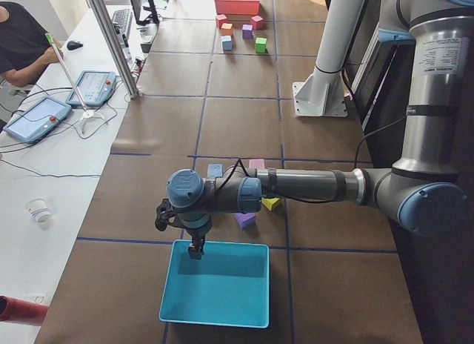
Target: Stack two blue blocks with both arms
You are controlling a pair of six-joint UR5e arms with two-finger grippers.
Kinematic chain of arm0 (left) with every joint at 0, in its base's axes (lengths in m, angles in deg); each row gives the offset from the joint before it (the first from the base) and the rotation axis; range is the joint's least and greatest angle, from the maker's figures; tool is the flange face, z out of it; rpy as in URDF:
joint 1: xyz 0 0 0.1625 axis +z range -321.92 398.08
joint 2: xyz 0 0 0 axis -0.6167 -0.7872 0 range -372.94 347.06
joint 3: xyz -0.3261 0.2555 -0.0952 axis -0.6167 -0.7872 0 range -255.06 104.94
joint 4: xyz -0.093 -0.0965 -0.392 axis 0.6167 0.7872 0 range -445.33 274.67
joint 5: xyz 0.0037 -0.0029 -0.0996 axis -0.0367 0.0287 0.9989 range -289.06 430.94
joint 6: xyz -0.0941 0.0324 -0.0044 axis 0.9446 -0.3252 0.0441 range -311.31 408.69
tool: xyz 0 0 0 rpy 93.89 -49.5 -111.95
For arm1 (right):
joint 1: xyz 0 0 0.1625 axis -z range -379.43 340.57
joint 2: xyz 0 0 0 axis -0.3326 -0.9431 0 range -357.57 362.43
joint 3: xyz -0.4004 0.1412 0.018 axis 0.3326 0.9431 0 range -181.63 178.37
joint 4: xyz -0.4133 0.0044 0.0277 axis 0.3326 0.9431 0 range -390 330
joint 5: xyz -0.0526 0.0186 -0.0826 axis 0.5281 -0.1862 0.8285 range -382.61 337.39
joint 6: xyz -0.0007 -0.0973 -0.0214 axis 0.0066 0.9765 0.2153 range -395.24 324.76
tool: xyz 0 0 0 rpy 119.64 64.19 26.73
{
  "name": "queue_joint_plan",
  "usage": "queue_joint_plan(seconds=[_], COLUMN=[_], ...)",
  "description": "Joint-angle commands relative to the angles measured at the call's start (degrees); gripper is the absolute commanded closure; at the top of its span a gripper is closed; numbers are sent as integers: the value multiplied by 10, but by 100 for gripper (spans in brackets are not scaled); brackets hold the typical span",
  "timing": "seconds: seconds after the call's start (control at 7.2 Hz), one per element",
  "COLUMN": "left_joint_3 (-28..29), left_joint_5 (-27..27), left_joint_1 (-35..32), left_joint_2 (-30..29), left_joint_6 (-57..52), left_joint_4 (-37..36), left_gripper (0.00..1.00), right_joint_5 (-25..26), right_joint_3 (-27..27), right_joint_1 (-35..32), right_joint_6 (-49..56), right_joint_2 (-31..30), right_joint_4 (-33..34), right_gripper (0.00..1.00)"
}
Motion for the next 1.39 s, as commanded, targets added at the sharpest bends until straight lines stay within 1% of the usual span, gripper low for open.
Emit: queue_joint_plan(seconds=[0.0, 0.14, 0.28, 0.42, 0.56, 0.69, 0.83, 0.97, 1.11, 1.25], left_joint_3=[-4, -5, -6, -7, -10, -11, -11, -13, -15, -14], left_joint_5=[0, 0, 0, 0, 0, 0, 0, 0, 0, 0], left_joint_1=[0, 0, 0, 0, 0, 0, 0, 0, 0, 0], left_joint_2=[0, 0, 0, 0, 1, 1, 1, 1, 1, 1], left_joint_6=[0, 1, 0, 0, 0, 0, 0, 0, 0, 1], left_joint_4=[0, 0, 0, 0, 0, 0, 0, 0, 0, 0], left_gripper=[0, 0, 0, 0, 0, 0, 0, 0, 0, 0], right_joint_5=[-3, -2, 1, 5, 9, 43, 59, 75, 102, 122], right_joint_3=[1, -4, -22, -42, -59, -74, -81, -82, -81, -80], right_joint_1=[5, 22, 66, 101, 146, 191, 227, 256, 290, 317], right_joint_6=[-2, -12, -74, -145, -242, -330, -379, -384, -393, -400], right_joint_2=[44, 40, 46, 47, 47, 47, 43, 42, 42, 43], right_joint_4=[-12, -14, -22, -58, -100, -140, -168, -176, -194, -197], right_gripper=[0, 0, 0, 0, 0, 0, 0, 0, 0, 0])
